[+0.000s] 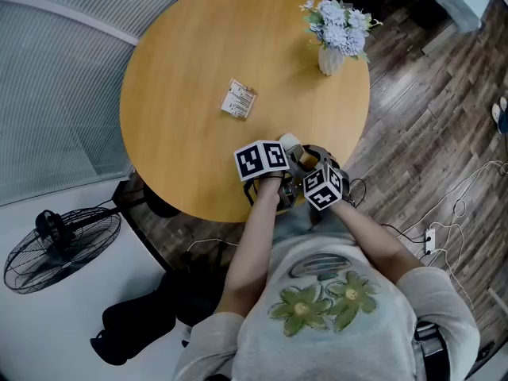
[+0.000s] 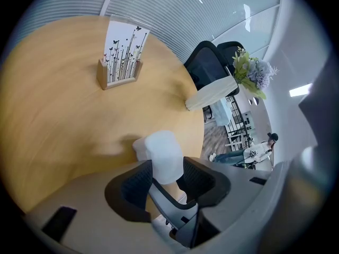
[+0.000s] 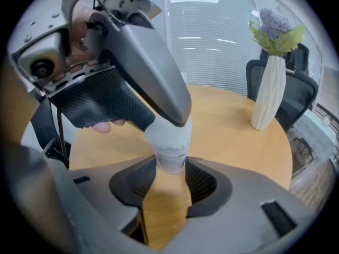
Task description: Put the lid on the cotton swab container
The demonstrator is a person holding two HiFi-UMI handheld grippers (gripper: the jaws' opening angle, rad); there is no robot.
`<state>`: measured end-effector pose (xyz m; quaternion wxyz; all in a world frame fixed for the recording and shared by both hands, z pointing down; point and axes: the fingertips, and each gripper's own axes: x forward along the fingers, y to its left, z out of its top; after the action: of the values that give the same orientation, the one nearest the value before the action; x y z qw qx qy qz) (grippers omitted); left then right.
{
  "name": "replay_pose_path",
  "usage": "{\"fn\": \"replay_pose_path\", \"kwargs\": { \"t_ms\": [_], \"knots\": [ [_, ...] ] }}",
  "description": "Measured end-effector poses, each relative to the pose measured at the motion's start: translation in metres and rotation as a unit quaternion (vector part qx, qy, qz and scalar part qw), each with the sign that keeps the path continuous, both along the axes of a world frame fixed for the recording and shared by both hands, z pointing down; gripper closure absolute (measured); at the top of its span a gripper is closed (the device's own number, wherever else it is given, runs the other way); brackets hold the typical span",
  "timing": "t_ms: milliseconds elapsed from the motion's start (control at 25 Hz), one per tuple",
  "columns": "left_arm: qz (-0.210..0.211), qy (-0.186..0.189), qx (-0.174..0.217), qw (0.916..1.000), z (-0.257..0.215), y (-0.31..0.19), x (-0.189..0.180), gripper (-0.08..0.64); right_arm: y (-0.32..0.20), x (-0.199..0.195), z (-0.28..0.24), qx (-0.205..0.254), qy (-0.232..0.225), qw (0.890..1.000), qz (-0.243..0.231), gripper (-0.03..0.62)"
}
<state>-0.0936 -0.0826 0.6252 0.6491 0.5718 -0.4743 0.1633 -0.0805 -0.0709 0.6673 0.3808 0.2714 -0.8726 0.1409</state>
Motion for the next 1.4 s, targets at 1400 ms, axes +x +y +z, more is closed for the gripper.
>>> {"fn": "replay_pose_path", "kwargs": {
  "t_ms": [1400],
  "knots": [
    [0.062, -0.052, -0.002, 0.9967, 0.005, -0.004, 0.002, 0.374, -0.001, 0.003, -0.008, 0.037, 0.002, 0.999, -0.036, 0.433]
  ]
}}
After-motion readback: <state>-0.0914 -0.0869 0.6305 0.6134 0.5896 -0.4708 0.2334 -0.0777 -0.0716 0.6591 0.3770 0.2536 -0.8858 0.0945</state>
